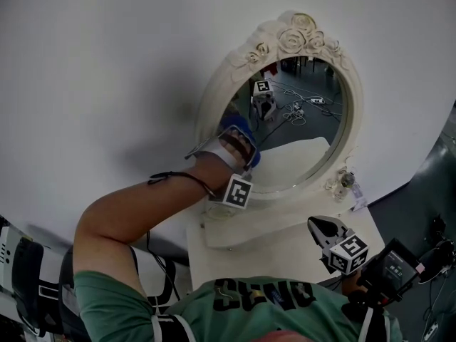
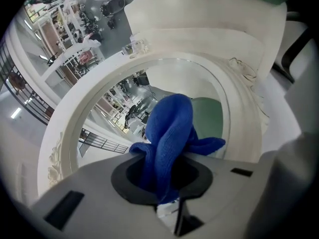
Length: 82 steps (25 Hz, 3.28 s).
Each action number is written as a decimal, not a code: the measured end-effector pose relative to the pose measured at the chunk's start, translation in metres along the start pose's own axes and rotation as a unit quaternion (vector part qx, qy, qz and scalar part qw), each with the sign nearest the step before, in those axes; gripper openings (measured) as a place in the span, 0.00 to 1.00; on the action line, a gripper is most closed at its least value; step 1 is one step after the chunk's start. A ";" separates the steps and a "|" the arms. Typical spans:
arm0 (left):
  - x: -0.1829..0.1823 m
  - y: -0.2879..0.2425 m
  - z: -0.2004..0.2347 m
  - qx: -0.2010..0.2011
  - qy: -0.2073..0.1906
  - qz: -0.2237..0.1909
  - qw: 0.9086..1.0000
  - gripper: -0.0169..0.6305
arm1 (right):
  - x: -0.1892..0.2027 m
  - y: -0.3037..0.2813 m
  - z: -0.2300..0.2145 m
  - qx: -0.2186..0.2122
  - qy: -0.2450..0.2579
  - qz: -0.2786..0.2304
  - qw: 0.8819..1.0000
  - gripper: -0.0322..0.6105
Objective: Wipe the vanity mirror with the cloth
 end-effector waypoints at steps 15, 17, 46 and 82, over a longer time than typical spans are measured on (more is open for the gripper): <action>-0.097 -0.119 0.180 -0.088 -0.024 -0.061 0.994 0.14 | 0.033 0.110 -0.068 0.120 -0.031 0.001 0.992 0.06; -0.110 -0.136 0.205 -0.103 -0.042 -0.055 0.992 0.14 | 0.036 0.128 -0.078 0.142 -0.036 0.002 0.989 0.06; -0.025 0.025 -0.014 0.026 -0.019 -0.025 0.999 0.14 | 0.008 0.014 -0.005 0.000 0.008 0.000 1.000 0.06; -0.115 -0.117 0.138 -0.022 -0.044 -0.094 0.994 0.15 | 0.036 0.106 -0.060 0.115 -0.030 0.002 0.993 0.06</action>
Point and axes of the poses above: the fingertips, and each gripper's own axes: y backward along the fingers, z to its left, x out of its underside, the point moved 8 cm from there along y, backward along the fingers, and after that the axes turned 13 degrees about -z, right-handed, at the moved point
